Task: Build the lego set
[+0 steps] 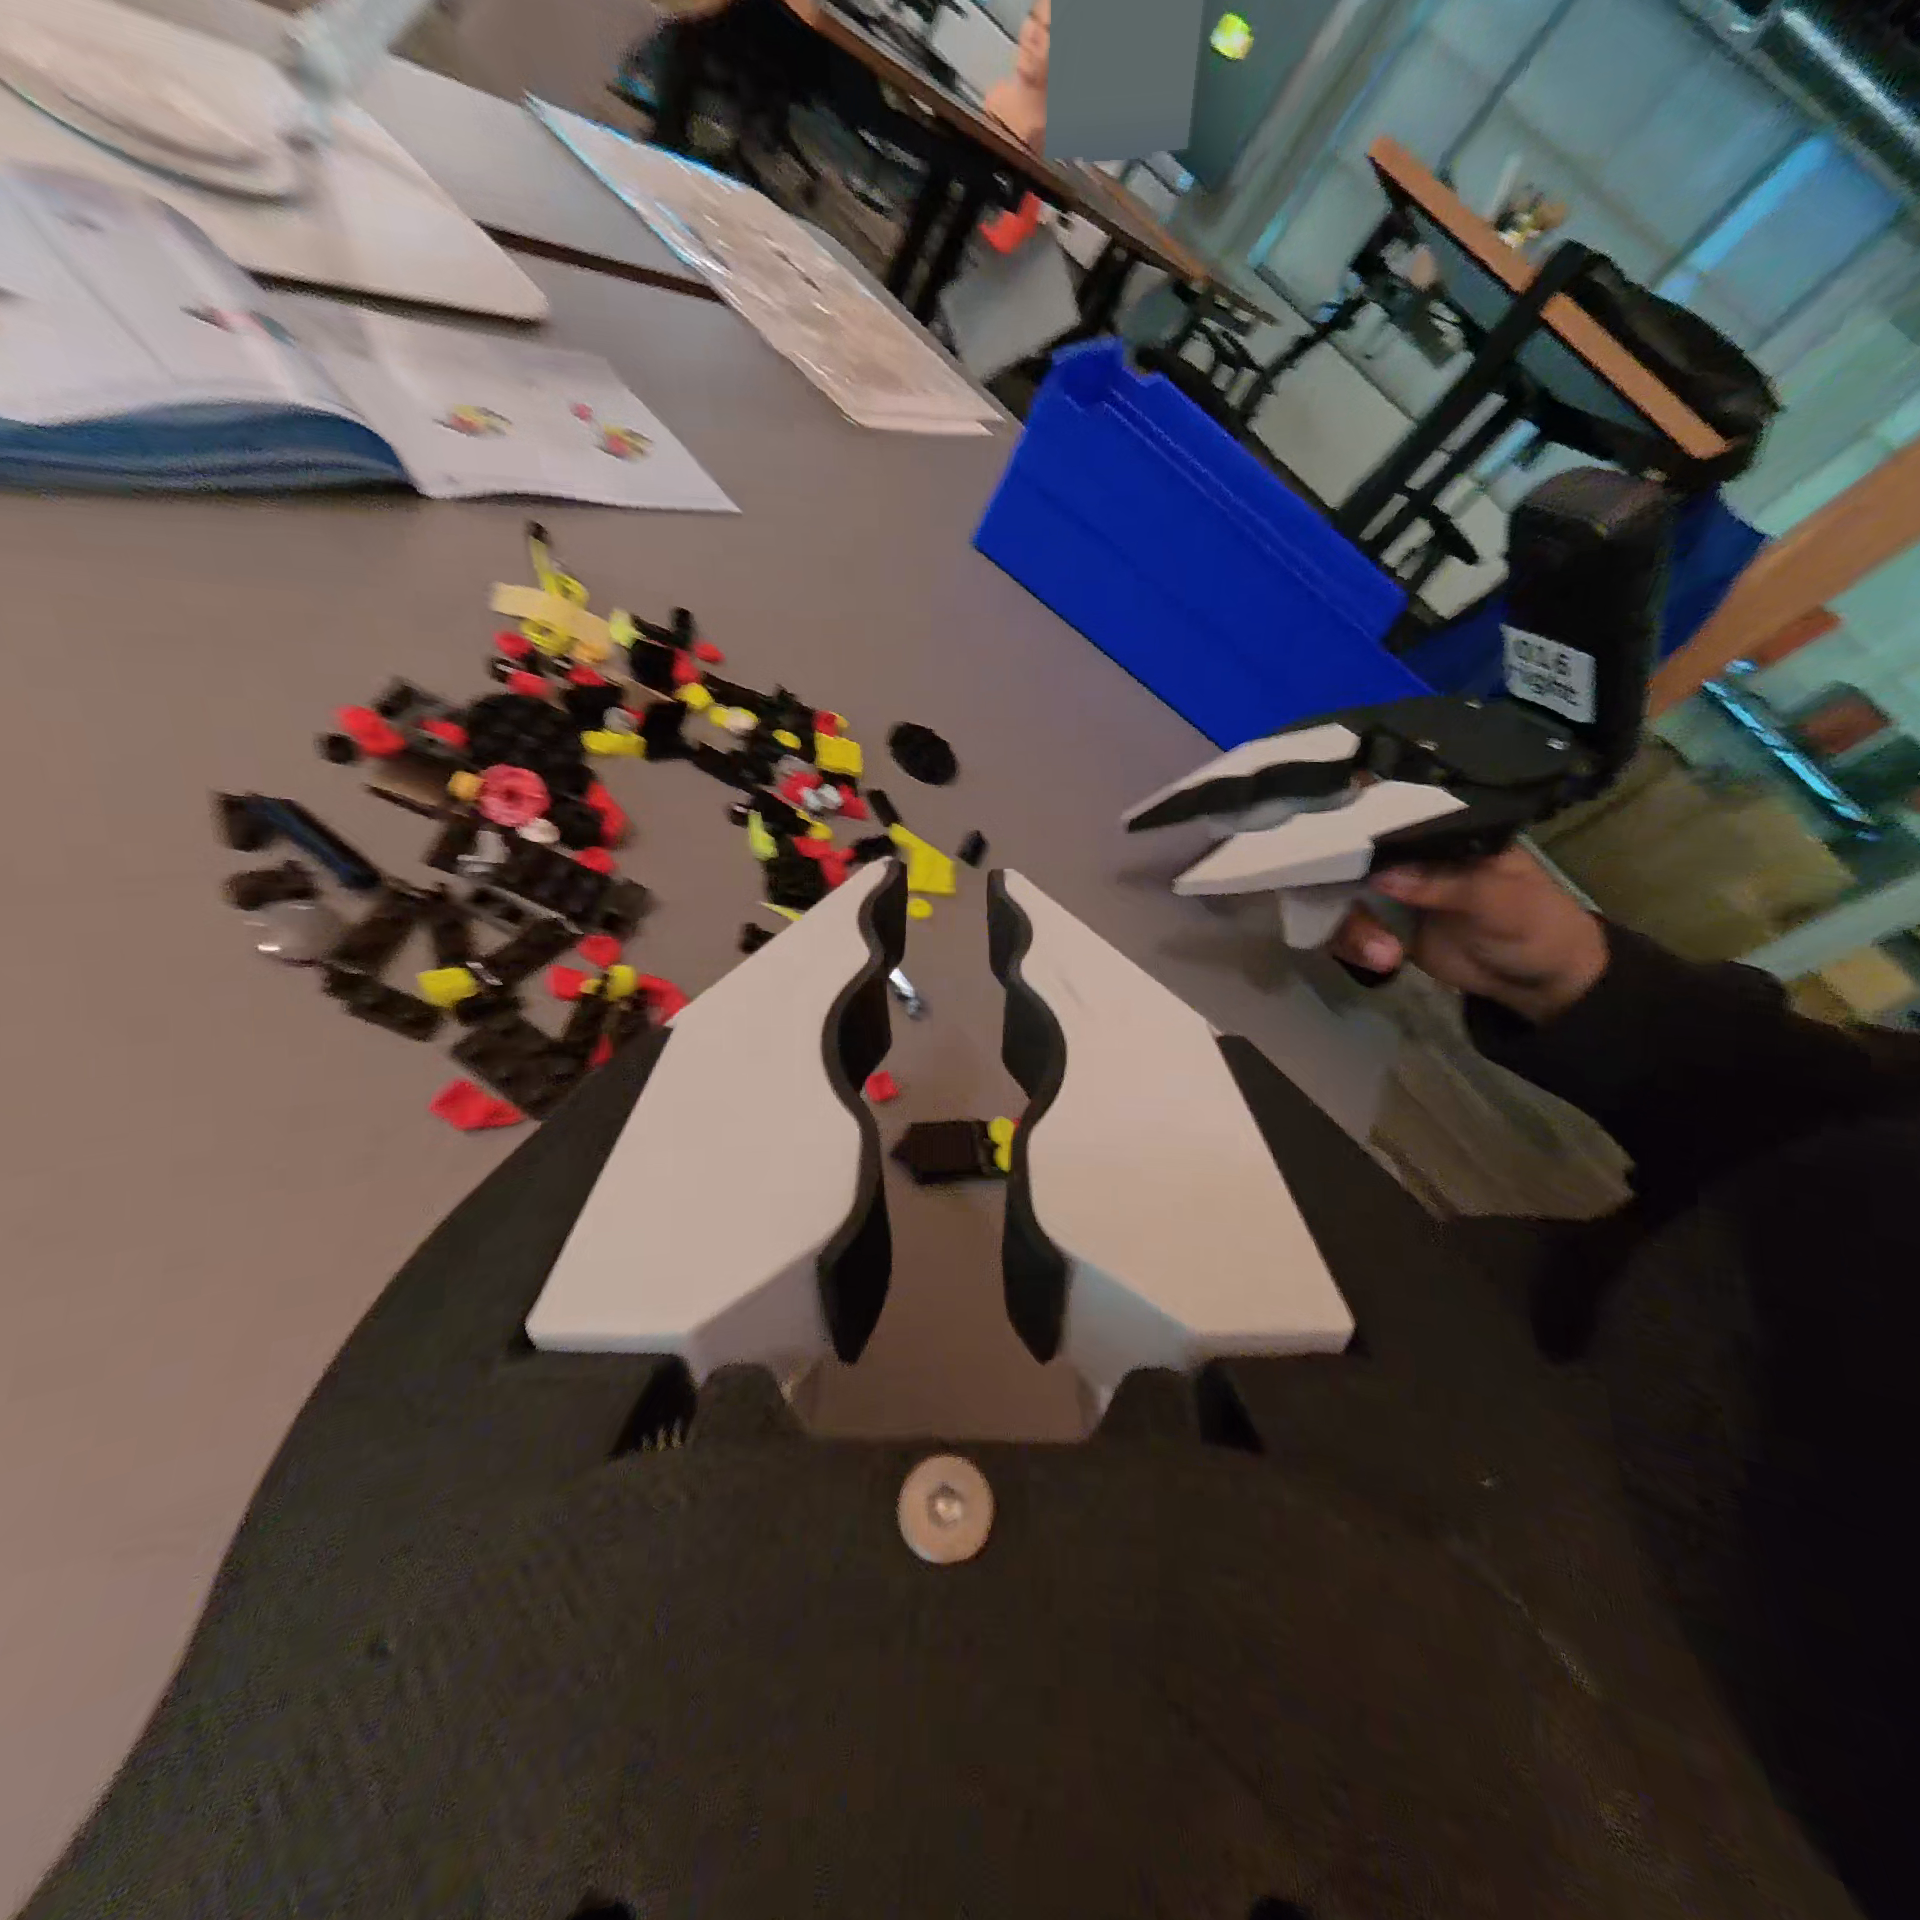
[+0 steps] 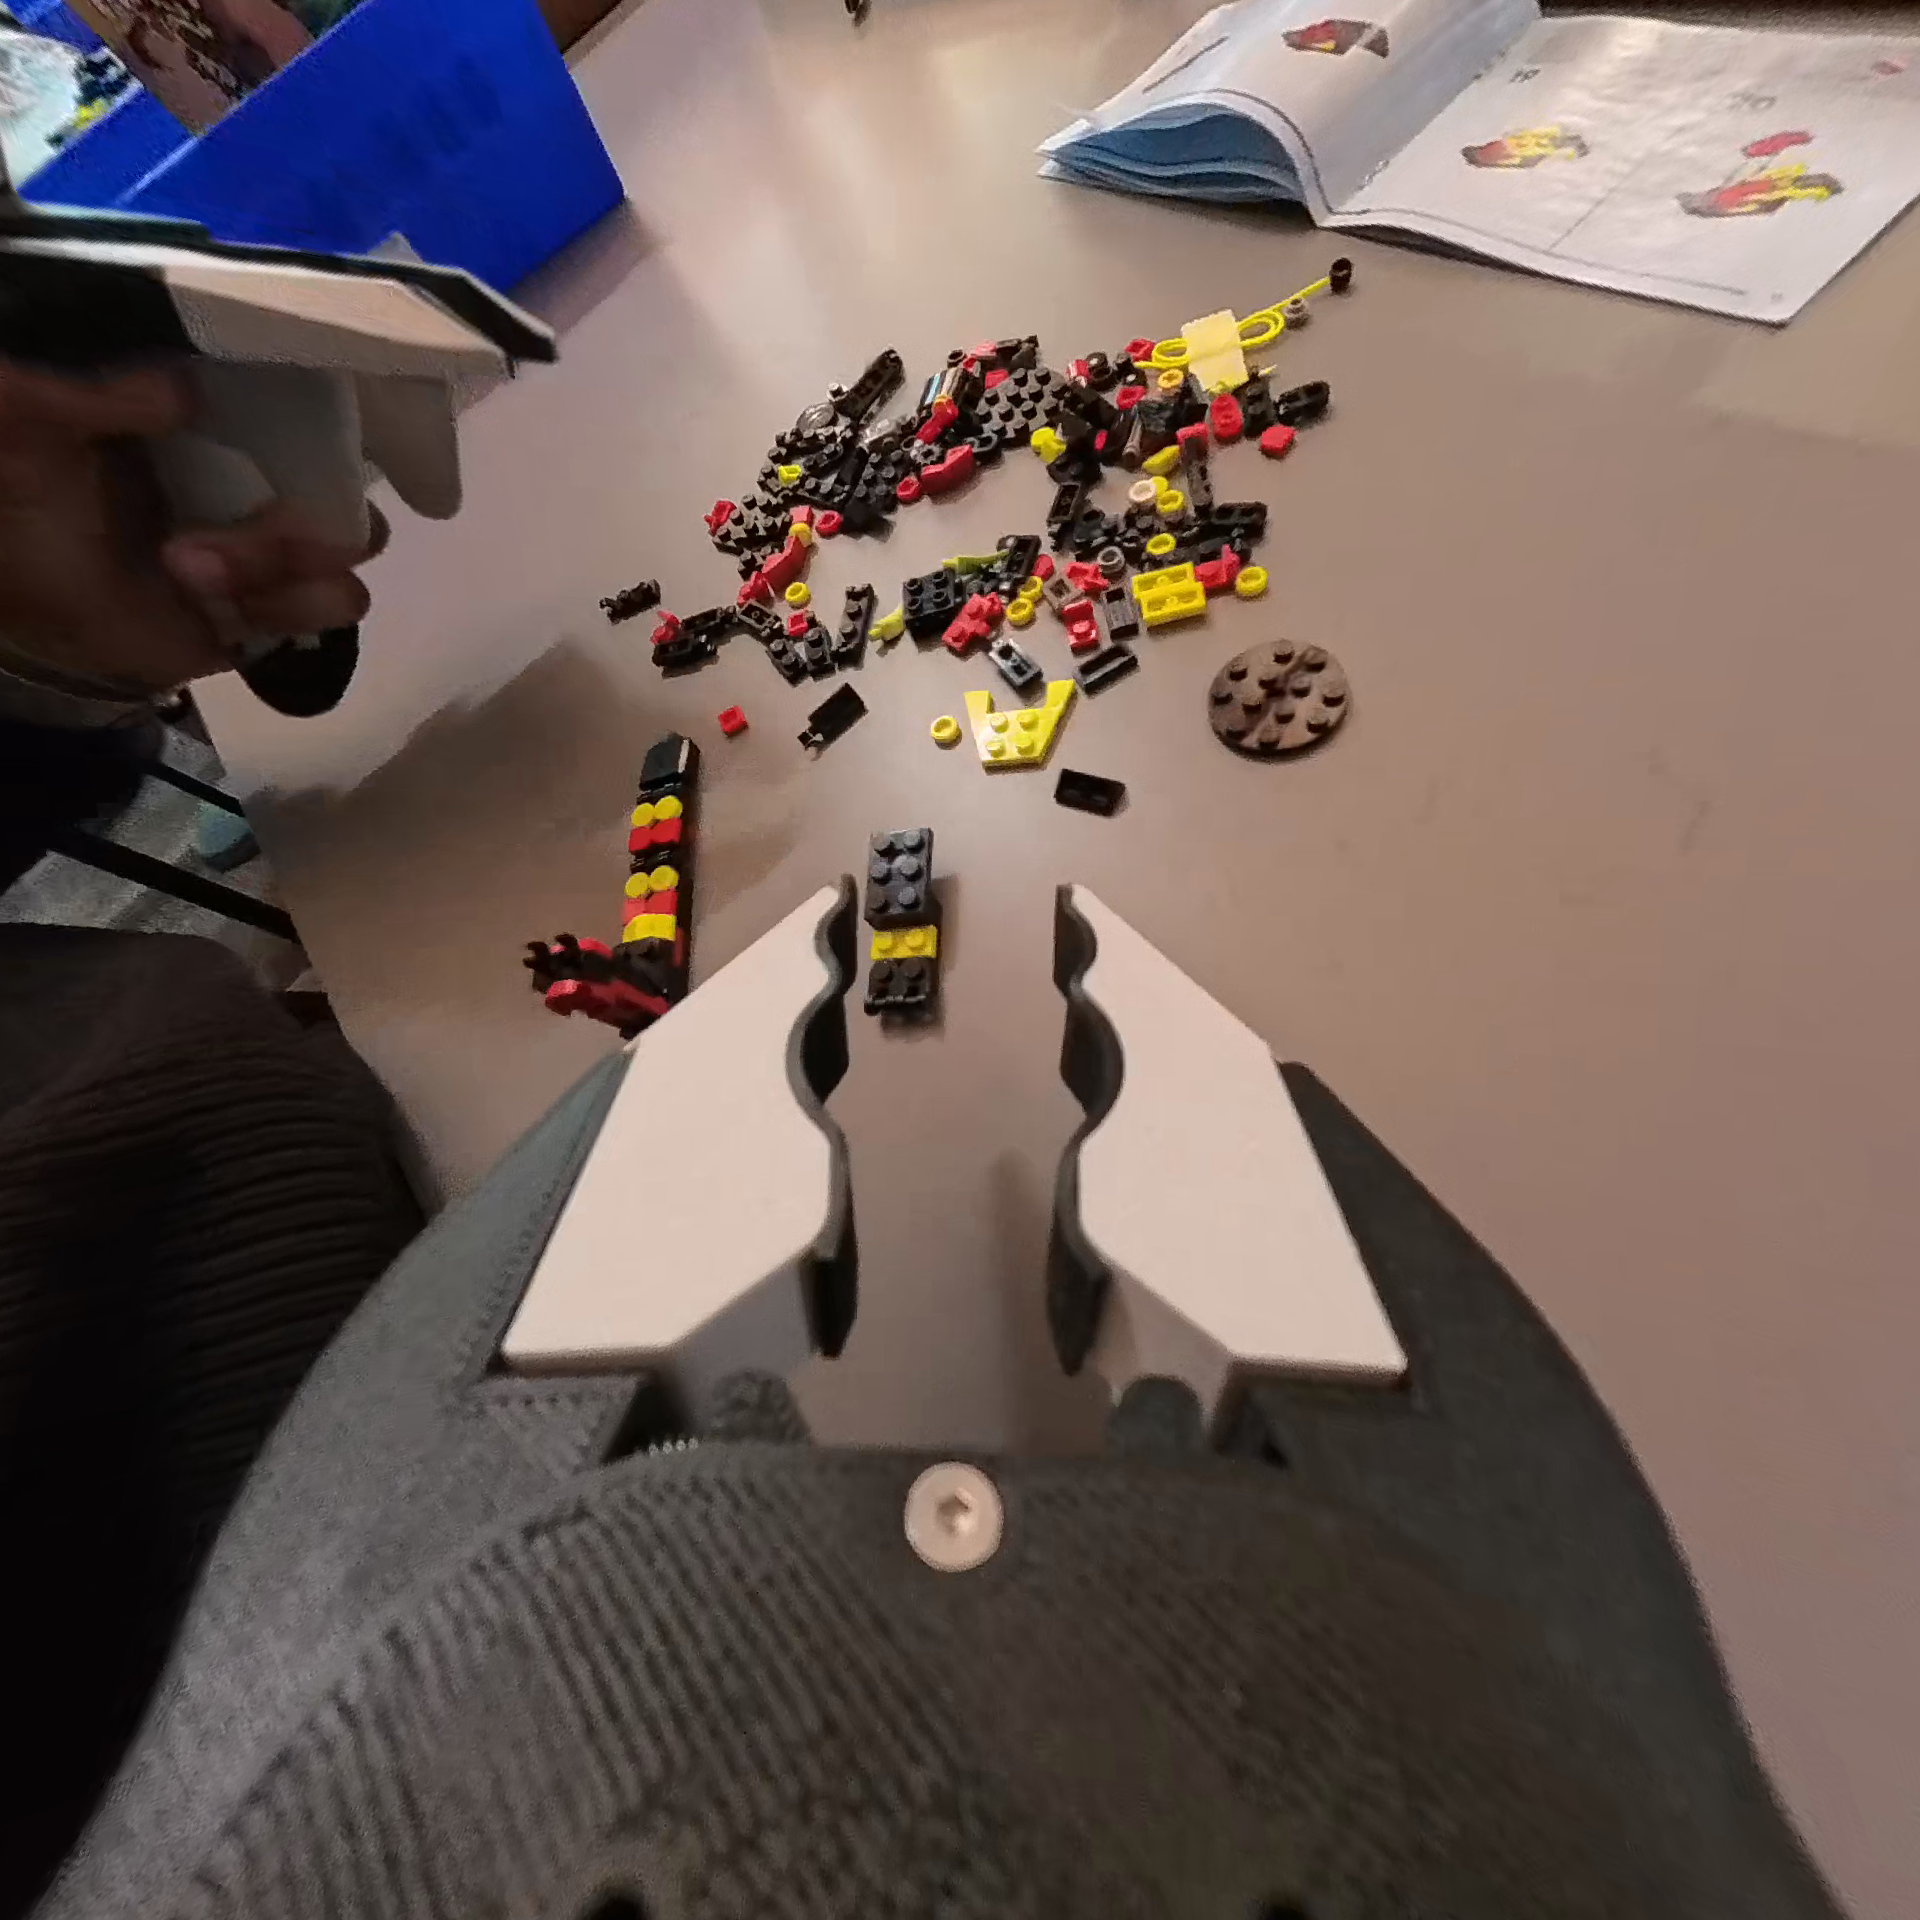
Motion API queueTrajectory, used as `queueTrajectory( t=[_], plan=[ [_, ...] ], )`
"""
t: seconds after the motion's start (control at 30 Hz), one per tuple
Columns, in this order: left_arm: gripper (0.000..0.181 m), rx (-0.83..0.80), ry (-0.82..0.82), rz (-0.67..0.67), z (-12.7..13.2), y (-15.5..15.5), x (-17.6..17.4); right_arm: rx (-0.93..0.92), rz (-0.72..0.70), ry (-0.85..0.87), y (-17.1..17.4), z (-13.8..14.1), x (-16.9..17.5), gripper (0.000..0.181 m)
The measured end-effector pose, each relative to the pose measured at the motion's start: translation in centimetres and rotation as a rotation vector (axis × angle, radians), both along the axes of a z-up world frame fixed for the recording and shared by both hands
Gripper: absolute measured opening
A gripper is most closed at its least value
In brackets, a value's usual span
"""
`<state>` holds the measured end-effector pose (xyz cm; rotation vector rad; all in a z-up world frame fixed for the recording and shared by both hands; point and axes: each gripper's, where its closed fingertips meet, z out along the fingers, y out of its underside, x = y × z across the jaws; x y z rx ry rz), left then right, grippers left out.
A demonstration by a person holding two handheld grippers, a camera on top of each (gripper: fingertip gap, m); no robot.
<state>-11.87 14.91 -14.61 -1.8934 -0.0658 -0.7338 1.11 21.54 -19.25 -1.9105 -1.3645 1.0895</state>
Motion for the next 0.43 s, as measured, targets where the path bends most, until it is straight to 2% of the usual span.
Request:
queueTrajectory(
  t=[0.1, 0.23, 0.43],
  plan=[
    [0.015, -0.005, 0.024, -0.050, -0.26, -0.29, 0.91, 0.064, 0.002, -0.021, -0.07, -0.10, -0.16, 0.036],
    [0.015, 0.011, 0.115, -0.035, -0.28, -0.52, 0.30, 0.090, -0.001, -0.032, -0.20, -0.20, -0.36, 0.035],
    [0.014, -0.008, 0.098, -0.051, -0.64, -0.50, 0.84, 0.055, -0.001, -0.011, -0.27, 0.06, -0.35, 0.035]
  ],
)
